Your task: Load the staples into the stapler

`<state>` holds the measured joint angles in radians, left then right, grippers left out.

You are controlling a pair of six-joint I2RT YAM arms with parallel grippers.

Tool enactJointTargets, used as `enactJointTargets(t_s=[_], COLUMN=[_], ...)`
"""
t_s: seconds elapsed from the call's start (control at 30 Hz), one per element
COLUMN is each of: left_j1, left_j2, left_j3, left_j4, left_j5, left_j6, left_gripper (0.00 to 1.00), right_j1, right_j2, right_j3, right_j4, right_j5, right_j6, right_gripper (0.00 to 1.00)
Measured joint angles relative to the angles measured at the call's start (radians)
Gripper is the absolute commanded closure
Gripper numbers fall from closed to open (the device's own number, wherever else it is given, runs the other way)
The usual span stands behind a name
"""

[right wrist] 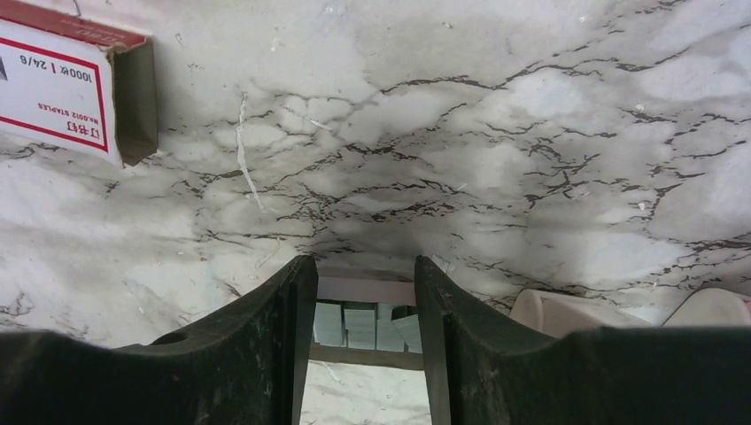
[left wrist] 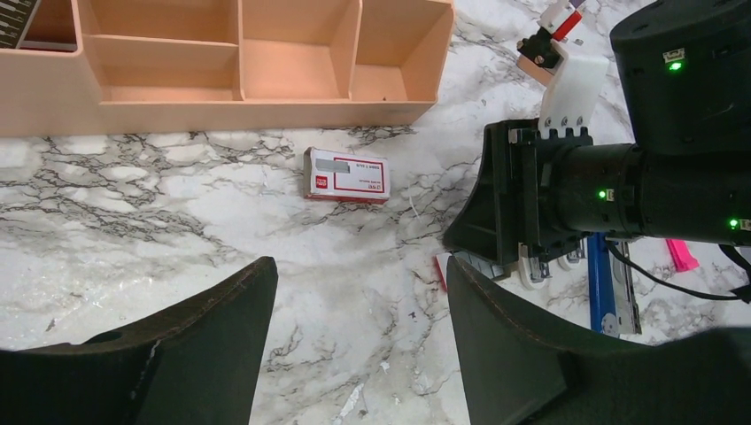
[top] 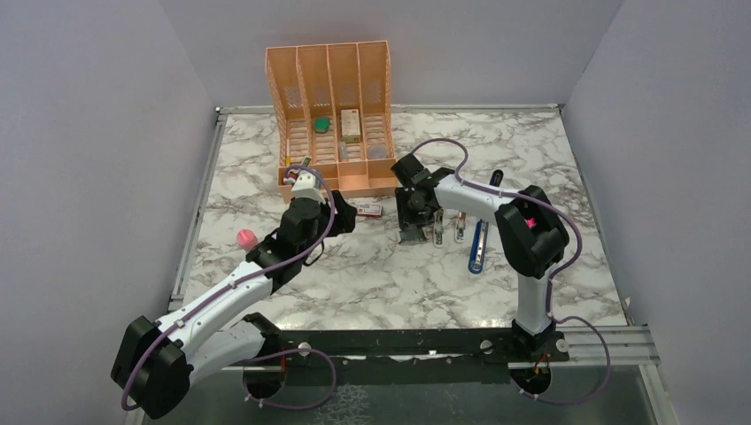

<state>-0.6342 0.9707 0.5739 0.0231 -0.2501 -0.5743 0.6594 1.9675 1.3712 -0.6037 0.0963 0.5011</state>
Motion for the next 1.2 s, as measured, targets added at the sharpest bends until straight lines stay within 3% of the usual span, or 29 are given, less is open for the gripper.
enactJointTargets(t_s=[0.1,0.3,0.4,0.57,0.7,0.9,1.2], left_j1=[0.000,0.000,0.000,0.000,0.000,0.000,0.000], left_j2=[0.000,-0.002,-0.004,-0.004,-0.004,-0.004,-0.003], left_j3=[0.000,0.000,0.000,0.000,0.000,0.000,0.000], left_j4=[0.000,-0.002,-0.002,-0.003,-0.003,-0.003,-0.003], left_j5=[-0.002,-0.006,-0.007,-0.007,-0.010,-0.010,-0.012], left_j6=[0.000,0.000,0.000,0.000,0.000,0.000,0.000], left_gripper=[0.29,0.29,0.29,0.29,0.29,0.29,0.29], right_j1=[0.008,0.038,0.054,0.084,0.104,0.114,0.114], right_j2=[-0.009,-0.099,-0.138,-0.143,-0.135,-0.112,-0.087], right_j3=[0.000,0.008,0.012,0.000,-0.020,-0.044,-0.043], right_j4=[-0.008,-0.045,-0.050,-0.054,-0.063,-0.073,-0.074], right_j5=[0.018,0.100,0.109,0.107,0.096,0.091,0.092], right_j6=[0.000,0.019,0.031,0.052,0.076,0.103,0.112], right_gripper=[0.54,0.76,0.74,0.63,0.62,0.71,0.66])
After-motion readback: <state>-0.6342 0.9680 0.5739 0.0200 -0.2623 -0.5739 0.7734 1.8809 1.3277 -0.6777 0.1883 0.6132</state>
